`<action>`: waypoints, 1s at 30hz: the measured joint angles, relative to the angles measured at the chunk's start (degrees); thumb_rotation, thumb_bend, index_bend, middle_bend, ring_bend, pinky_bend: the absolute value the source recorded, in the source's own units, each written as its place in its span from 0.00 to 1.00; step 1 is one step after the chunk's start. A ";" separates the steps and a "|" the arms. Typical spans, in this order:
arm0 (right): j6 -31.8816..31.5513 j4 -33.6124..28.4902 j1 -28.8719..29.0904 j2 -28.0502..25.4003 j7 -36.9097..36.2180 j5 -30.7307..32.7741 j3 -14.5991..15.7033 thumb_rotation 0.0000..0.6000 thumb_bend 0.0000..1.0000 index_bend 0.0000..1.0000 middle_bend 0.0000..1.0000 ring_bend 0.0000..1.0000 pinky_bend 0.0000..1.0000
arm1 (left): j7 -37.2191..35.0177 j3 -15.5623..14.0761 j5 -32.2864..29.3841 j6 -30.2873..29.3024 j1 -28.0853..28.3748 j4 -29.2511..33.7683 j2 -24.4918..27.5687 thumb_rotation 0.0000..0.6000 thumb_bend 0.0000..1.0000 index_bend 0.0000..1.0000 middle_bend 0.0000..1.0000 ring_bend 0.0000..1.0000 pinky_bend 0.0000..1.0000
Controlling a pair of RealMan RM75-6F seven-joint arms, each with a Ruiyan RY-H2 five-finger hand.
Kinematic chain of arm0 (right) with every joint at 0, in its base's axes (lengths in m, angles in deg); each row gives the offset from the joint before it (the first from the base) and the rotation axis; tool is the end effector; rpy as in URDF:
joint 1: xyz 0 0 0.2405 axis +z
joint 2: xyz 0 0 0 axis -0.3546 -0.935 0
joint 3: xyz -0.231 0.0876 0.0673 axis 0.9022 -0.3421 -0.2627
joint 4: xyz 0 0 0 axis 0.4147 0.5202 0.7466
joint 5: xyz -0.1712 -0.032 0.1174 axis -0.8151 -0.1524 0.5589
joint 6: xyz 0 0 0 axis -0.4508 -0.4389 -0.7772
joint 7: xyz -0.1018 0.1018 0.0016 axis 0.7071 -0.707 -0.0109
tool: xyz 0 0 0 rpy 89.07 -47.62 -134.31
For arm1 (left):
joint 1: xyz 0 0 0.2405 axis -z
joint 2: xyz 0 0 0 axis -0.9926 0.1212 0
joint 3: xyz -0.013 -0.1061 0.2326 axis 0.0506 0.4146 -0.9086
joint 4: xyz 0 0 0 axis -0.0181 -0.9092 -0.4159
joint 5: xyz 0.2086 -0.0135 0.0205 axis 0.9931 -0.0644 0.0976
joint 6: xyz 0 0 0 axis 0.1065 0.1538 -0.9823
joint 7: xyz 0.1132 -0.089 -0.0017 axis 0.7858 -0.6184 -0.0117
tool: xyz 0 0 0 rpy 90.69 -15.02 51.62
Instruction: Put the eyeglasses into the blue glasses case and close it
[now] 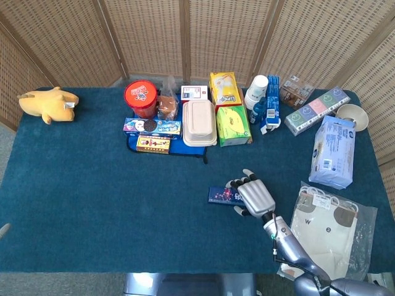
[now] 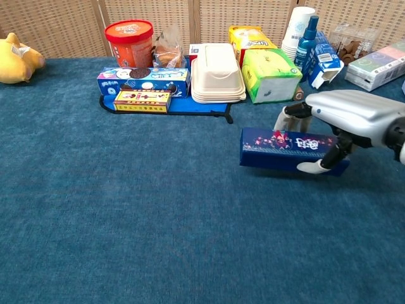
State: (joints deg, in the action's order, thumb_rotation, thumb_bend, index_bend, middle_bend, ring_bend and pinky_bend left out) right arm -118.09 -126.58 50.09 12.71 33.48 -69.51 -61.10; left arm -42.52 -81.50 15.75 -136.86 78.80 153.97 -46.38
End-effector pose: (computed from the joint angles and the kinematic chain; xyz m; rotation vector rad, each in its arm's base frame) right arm -0.1671 -0.2847 -0.0123 1.8959 -0.9259 0.9287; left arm -0.3680 0.1233 0.1952 -1.1390 -0.9732 -1.3122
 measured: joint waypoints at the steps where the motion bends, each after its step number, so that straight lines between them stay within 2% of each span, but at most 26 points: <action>1: 0.59 0.58 0.71 0.34 -0.01 0.92 -0.40 1.00 0.25 0.51 0.57 0.35 0.17 | 0.18 -0.01 -0.02 0.14 0.05 0.09 0.02 1.00 0.13 0.10 0.14 0.00 0.00; 5: 2.12 2.08 2.75 1.52 -0.01 3.55 -1.22 1.00 0.24 0.49 0.55 0.34 0.17 | 0.64 0.01 -0.25 0.68 0.24 0.41 0.07 1.00 0.13 0.10 0.14 0.00 0.00; 9: 2.93 3.06 3.97 2.24 1.02 5.62 -1.39 1.00 0.24 0.43 0.47 0.28 0.17 | 0.88 0.05 -0.43 1.23 0.47 0.50 -0.01 1.00 0.13 0.10 0.14 0.00 0.00; 11: 3.16 3.18 4.45 2.43 1.65 6.72 -1.38 1.00 0.24 0.38 0.42 0.24 0.17 | 0.95 0.05 -0.46 1.45 0.59 0.50 -0.09 1.00 0.13 0.09 0.14 0.00 0.00; 16: 2.87 2.82 5.20 2.47 3.25 8.32 -1.02 1.00 0.24 0.11 0.21 0.08 0.16 | 1.07 0.12 -0.56 1.83 0.84 0.31 -0.37 1.00 0.13 0.09 0.13 0.00 0.00; 19: 2.41 1.92 5.27 2.01 3.84 8.70 -0.59 1.00 0.25 0.03 0.16 0.04 0.15 | 1.03 0.14 -0.63 1.97 0.91 0.24 -0.47 1.00 0.13 0.08 0.13 0.00 0.00; 22: 1.61 0.59 5.19 1.32 4.28 8.66 -0.16 1.00 0.25 0.00 0.16 0.03 0.15 | 0.96 0.11 -0.69 2.22 0.97 0.25 -0.50 1.00 0.13 0.09 0.13 0.00 0.00; 30: -1.90 -4.77 4.01 -1.55 4.91 7.51 0.78 1.00 0.26 0.01 0.17 0.04 0.15 | 2.11 -0.09 -0.78 2.83 1.08 0.81 -0.36 1.00 0.13 0.09 0.13 0.00 0.00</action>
State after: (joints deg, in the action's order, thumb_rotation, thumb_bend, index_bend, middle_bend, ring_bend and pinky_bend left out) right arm -119.99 -131.35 54.11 11.15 38.39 -62.00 -60.32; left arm -40.41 -81.60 14.97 -134.03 79.87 154.78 -46.75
